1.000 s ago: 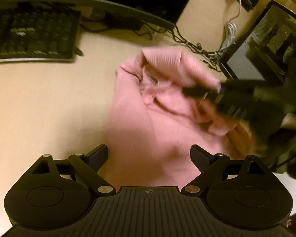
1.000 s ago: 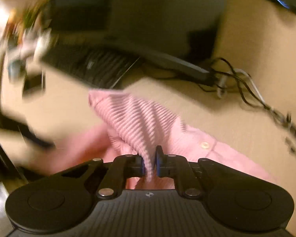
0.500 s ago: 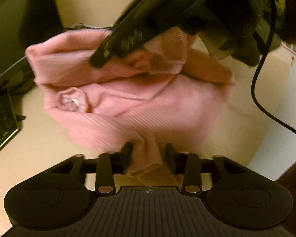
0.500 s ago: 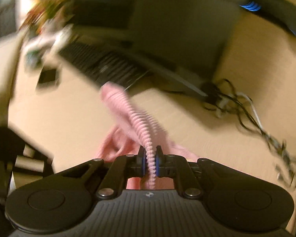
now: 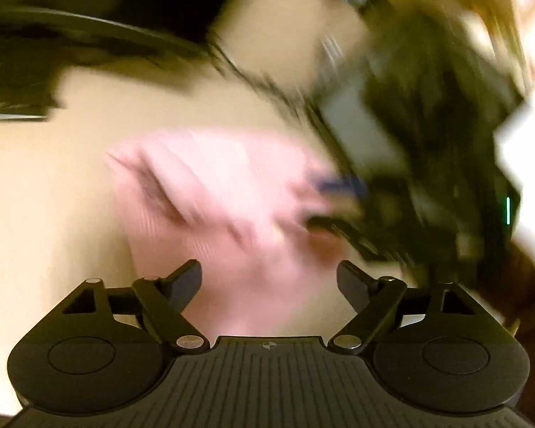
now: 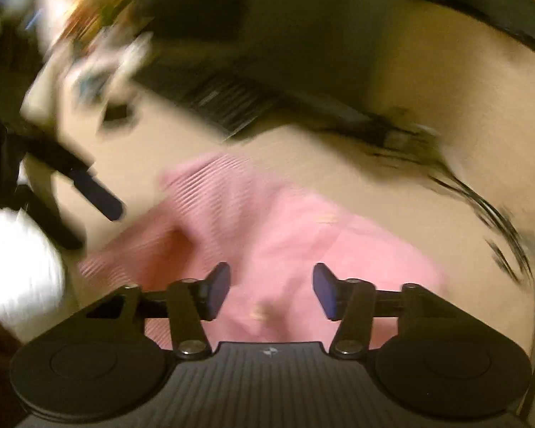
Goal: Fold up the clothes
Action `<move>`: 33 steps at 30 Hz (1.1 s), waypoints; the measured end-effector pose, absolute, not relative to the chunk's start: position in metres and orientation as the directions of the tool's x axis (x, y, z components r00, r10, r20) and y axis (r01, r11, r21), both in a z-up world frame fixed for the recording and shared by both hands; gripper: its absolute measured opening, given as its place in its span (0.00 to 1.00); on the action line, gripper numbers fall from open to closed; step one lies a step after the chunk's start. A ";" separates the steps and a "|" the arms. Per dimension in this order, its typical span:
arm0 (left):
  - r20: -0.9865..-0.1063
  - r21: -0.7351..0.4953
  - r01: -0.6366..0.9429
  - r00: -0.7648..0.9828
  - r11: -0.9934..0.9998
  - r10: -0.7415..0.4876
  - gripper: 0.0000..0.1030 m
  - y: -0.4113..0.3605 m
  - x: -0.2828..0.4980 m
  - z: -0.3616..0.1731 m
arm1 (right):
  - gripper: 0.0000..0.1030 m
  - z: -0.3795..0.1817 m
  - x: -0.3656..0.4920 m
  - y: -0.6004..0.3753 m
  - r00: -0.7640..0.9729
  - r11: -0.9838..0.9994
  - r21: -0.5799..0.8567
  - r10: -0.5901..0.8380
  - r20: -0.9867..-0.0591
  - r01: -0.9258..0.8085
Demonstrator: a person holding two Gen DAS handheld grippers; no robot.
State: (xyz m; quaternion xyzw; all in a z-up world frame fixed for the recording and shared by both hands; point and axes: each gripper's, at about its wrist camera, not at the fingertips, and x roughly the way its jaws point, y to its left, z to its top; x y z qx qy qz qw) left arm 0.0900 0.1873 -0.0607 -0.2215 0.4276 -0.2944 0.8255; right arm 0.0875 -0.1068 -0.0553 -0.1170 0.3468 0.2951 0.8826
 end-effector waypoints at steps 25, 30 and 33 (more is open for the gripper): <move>-0.706 -0.552 0.144 0.443 0.821 -0.552 0.14 0.146 0.086 -0.081 | 0.10 -0.070 0.095 -0.199 0.612 0.921 0.180 0.367 -0.700 -0.347; -0.799 -0.453 0.148 0.369 0.879 -0.474 0.20 0.137 0.063 -0.114 | 0.14 -0.106 0.079 -0.198 0.610 0.933 0.043 0.268 -0.746 -0.358; -0.815 -0.393 0.195 0.380 0.899 -0.438 0.27 0.137 0.052 -0.105 | 0.22 -0.095 0.074 -0.202 0.610 0.928 0.022 0.262 -0.748 -0.371</move>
